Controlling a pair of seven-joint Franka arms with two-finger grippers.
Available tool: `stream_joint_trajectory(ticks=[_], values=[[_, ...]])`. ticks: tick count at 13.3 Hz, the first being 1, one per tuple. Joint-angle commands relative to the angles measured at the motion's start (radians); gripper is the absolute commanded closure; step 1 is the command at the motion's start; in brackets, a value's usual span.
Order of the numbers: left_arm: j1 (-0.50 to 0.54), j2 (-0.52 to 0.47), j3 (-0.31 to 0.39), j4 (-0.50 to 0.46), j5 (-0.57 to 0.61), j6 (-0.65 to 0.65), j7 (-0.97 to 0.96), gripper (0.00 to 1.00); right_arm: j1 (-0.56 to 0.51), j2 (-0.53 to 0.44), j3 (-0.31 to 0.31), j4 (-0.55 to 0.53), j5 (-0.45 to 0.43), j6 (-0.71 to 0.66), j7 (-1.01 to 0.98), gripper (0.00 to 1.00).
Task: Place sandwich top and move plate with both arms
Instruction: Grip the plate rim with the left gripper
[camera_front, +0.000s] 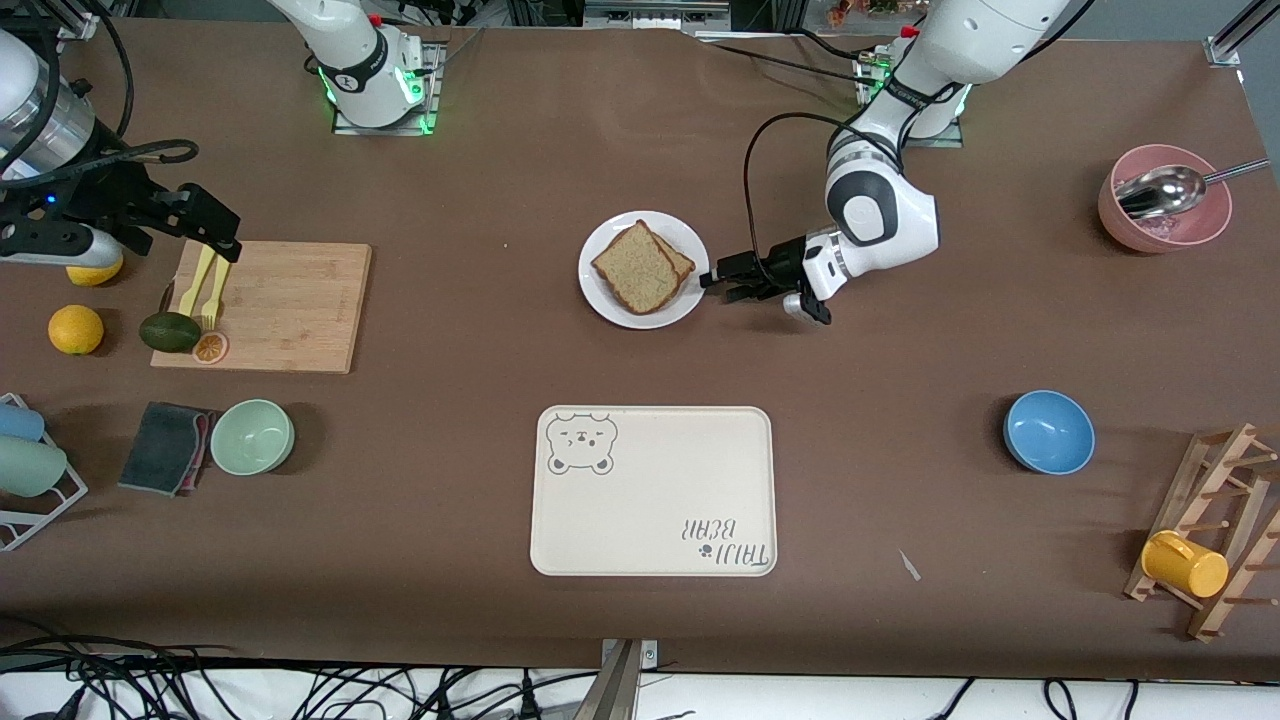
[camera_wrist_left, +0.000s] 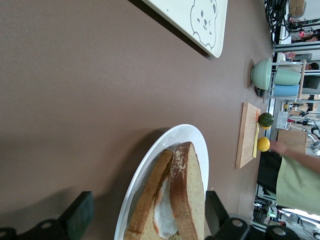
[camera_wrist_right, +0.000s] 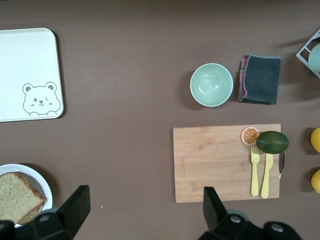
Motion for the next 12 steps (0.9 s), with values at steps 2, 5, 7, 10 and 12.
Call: stream_joint_trajectory(ticks=[2, 5, 7, 10, 12], values=[[-0.027, 0.037, 0.000, 0.011, -0.157, -0.006, 0.178, 0.07, -0.003, 0.000, 0.005, 0.015, 0.019, -0.010, 0.007, 0.00], [-0.047, 0.053, -0.001, 0.011, -0.222, -0.006, 0.238, 0.15, -0.002, 0.004, 0.005, 0.013, 0.039, -0.010, 0.010, 0.00], [-0.052, 0.057, -0.008, 0.011, -0.222, -0.006, 0.240, 0.25, -0.003, 0.006, 0.003, 0.015, 0.038, -0.007, 0.010, 0.00], [-0.050, 0.065, -0.009, 0.008, -0.224, -0.007, 0.251, 0.45, -0.002, 0.010, 0.005, 0.015, 0.042, 0.009, 0.029, 0.00], [-0.052, 0.074, -0.009, 0.007, -0.224, -0.007, 0.252, 0.56, -0.005, 0.010, 0.000, 0.013, 0.041, 0.007, 0.029, 0.00]])
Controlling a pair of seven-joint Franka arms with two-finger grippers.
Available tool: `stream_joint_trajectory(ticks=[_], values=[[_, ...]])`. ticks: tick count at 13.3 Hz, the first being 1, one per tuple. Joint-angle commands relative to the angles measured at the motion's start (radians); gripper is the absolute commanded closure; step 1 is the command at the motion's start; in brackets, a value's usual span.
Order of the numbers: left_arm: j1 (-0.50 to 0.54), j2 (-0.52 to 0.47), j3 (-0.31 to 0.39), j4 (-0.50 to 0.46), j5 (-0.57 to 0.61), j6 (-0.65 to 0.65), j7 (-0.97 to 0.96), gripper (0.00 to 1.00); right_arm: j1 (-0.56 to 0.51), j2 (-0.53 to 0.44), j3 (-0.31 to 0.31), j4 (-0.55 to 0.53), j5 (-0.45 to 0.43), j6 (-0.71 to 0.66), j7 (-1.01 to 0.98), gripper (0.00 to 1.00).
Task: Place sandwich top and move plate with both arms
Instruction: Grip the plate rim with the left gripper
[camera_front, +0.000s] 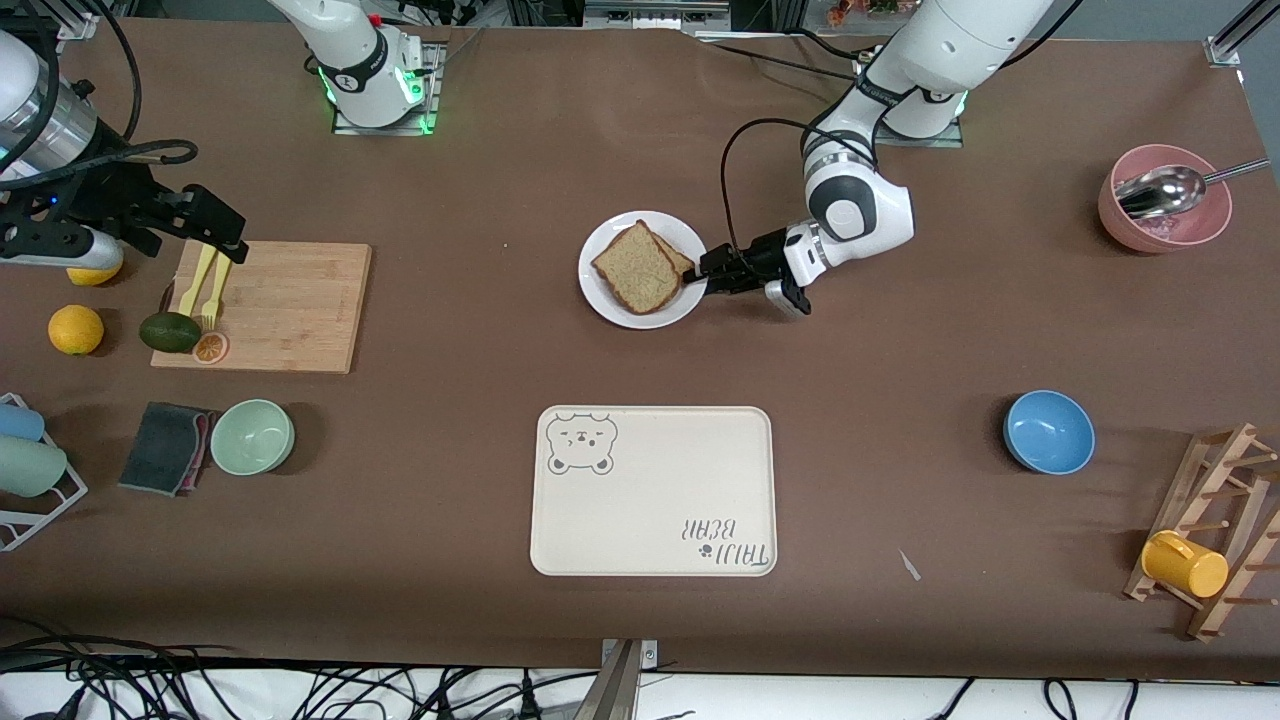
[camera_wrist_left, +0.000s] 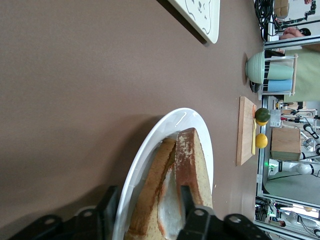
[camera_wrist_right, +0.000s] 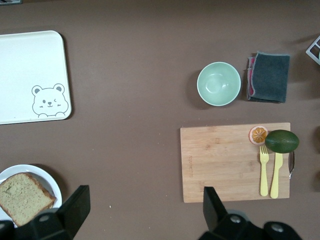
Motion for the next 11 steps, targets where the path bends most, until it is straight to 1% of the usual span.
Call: stream_joint_trajectory(ticks=[1, 2, 6, 8, 10, 11], values=[[-0.004, 0.020, -0.003, 0.008, -0.044, -0.003, 0.049, 0.59, -0.005, 0.004, 0.000, 0.012, 0.012, -0.002, 0.013, 0.00], [-0.004, 0.025, -0.003, 0.008, -0.044, -0.005, 0.049, 0.64, -0.005, 0.004, -0.002, 0.008, 0.007, -0.005, 0.013, 0.00], [-0.004, 0.037, -0.004, 0.010, -0.059, -0.005, 0.073, 0.72, -0.005, 0.004, -0.002, -0.004, 0.006, -0.003, 0.013, 0.00], [-0.009, 0.042, -0.004, 0.008, -0.105, -0.005, 0.113, 0.82, -0.005, 0.004, -0.002, -0.005, 0.007, 0.012, 0.013, 0.00], [-0.012, 0.048, -0.004, 0.008, -0.110, -0.005, 0.126, 0.99, -0.005, 0.002, -0.002, -0.005, 0.007, 0.017, 0.013, 0.00], [-0.012, 0.048, -0.004, 0.011, -0.110, -0.005, 0.126, 1.00, -0.005, 0.000, -0.002, -0.002, 0.007, 0.017, 0.011, 0.00]])
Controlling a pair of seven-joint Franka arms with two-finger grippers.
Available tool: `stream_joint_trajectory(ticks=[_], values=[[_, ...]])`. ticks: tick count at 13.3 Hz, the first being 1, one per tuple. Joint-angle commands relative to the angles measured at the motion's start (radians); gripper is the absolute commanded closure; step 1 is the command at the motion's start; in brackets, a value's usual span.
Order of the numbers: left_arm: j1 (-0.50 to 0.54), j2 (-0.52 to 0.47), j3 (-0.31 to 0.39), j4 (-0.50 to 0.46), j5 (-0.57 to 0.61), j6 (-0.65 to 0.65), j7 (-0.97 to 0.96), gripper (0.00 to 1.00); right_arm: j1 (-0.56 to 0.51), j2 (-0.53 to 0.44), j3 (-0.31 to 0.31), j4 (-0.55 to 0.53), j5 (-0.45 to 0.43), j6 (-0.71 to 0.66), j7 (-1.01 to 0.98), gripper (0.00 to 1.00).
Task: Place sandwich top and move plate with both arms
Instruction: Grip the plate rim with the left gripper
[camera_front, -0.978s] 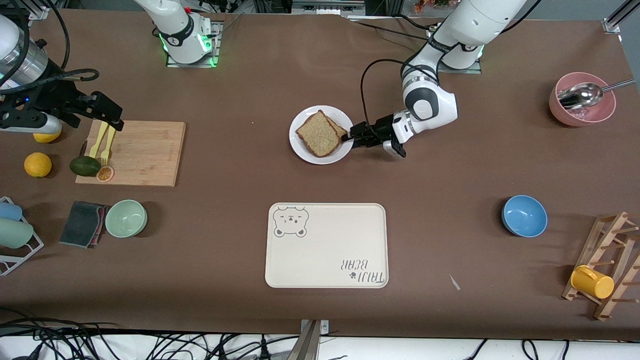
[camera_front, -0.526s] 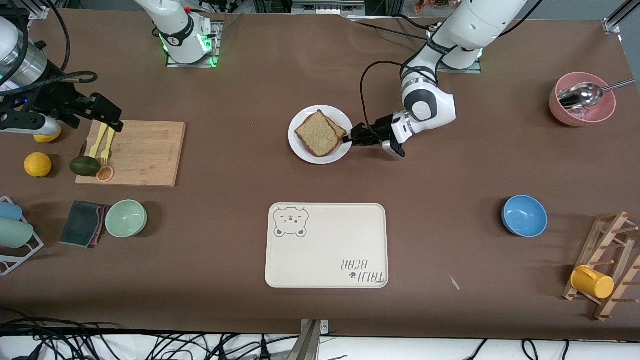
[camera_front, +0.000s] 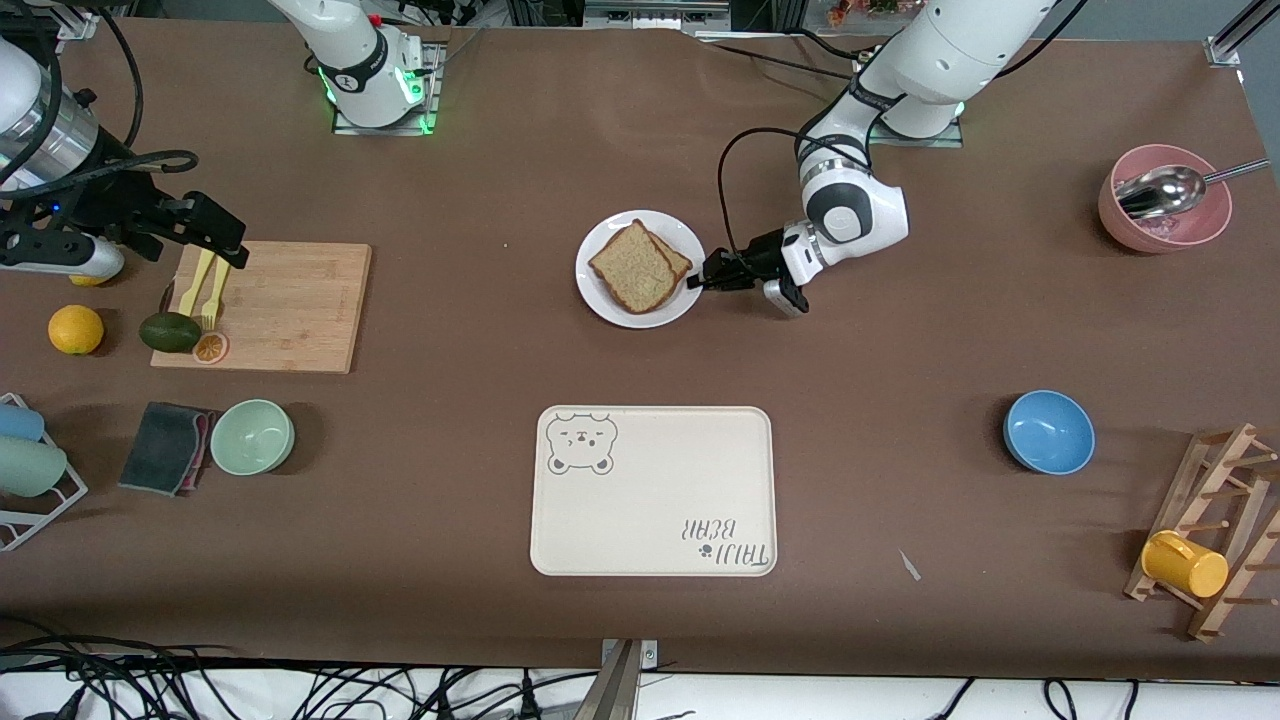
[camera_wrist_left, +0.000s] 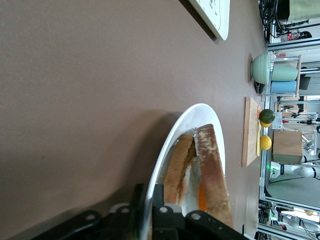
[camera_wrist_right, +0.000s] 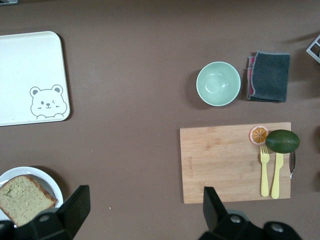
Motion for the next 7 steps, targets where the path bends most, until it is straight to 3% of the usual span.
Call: stream_joint_trajectory(ticks=[1, 7], values=[[-0.010, 0.006, 0.000, 0.013, -0.043, 0.004, 0.039, 1.00, -0.004, -0.005, 0.001, 0.004, 0.010, 0.009, 0.010, 0.00], [0.004, -0.010, 0.009, 0.057, -0.047, 0.007, 0.022, 1.00, -0.004, -0.004, 0.003, 0.004, 0.001, 0.017, -0.001, 0.00]])
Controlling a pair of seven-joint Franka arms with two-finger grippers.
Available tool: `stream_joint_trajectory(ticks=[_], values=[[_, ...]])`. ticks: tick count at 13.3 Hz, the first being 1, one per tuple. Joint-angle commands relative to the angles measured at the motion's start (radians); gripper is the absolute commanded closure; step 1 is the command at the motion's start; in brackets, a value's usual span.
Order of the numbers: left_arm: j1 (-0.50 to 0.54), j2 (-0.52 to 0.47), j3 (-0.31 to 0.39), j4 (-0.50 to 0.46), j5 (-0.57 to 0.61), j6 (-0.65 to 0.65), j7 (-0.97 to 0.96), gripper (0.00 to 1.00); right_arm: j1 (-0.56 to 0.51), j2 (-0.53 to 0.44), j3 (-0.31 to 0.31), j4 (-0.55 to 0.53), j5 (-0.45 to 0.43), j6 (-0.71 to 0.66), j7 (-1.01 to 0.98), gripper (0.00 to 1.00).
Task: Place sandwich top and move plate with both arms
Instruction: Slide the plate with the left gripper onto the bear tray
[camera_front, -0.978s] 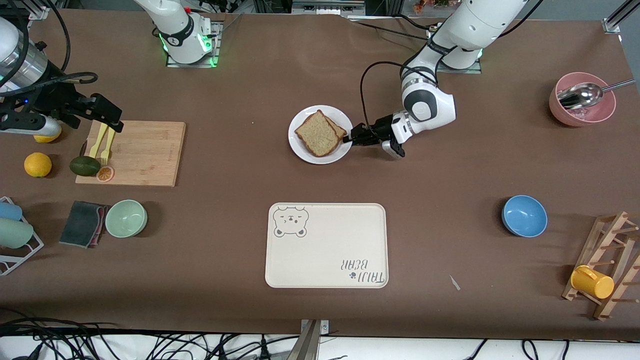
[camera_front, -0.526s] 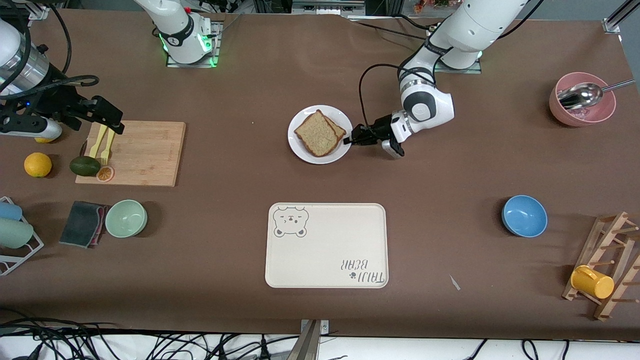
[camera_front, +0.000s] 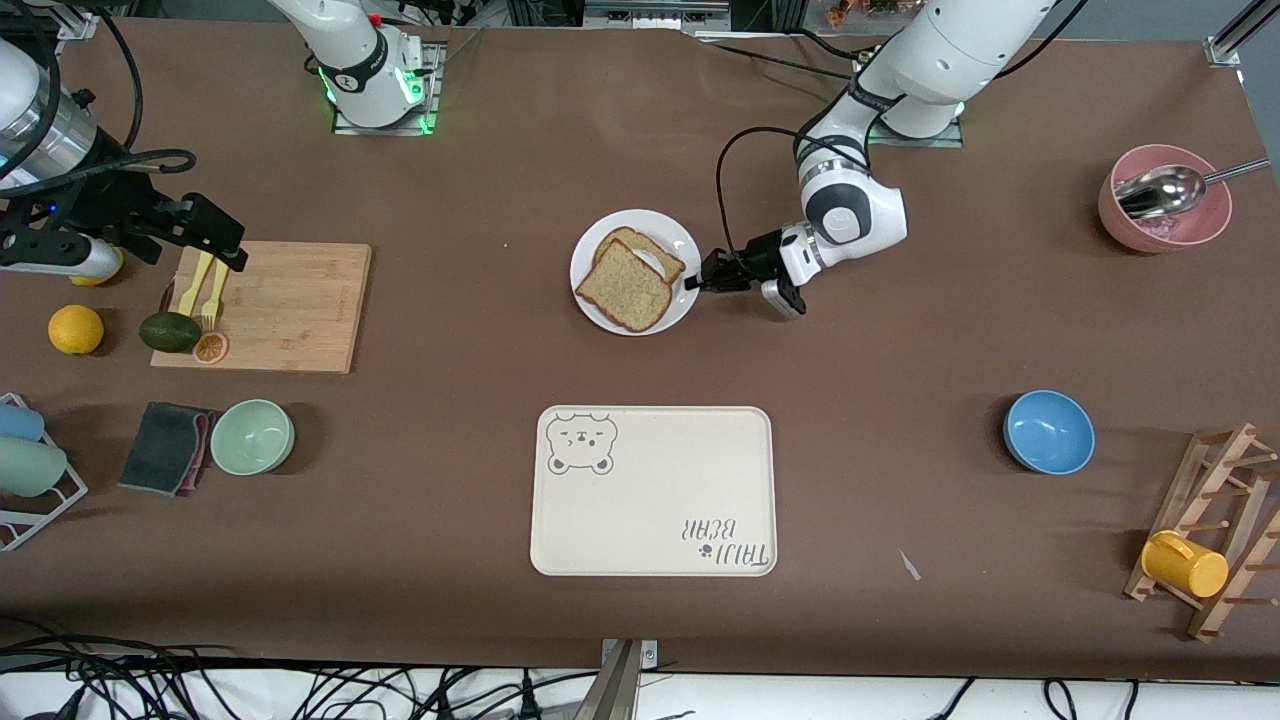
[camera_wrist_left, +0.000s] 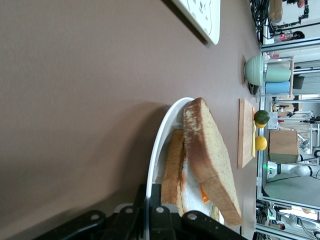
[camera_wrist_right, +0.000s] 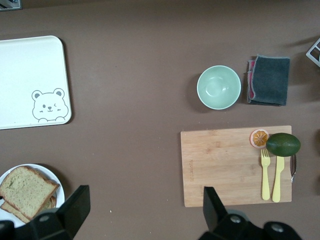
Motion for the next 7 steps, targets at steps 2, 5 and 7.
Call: stream_joint_trajectory(ticks=[2, 5, 7], values=[[0.015, -0.025, 0.015, 0.067, -0.058, 0.005, -0.006, 1.00, -0.004, -0.004, 0.003, 0.005, -0.005, 0.004, 0.000, 0.00], [0.027, -0.027, 0.046, 0.135, -0.058, 0.005, -0.040, 1.00, -0.004, -0.004, 0.003, 0.005, -0.005, 0.004, -0.001, 0.00], [0.027, -0.021, 0.078, 0.170, -0.057, 0.005, -0.062, 1.00, -0.001, -0.004, 0.004, 0.005, -0.002, 0.005, 0.010, 0.00]])
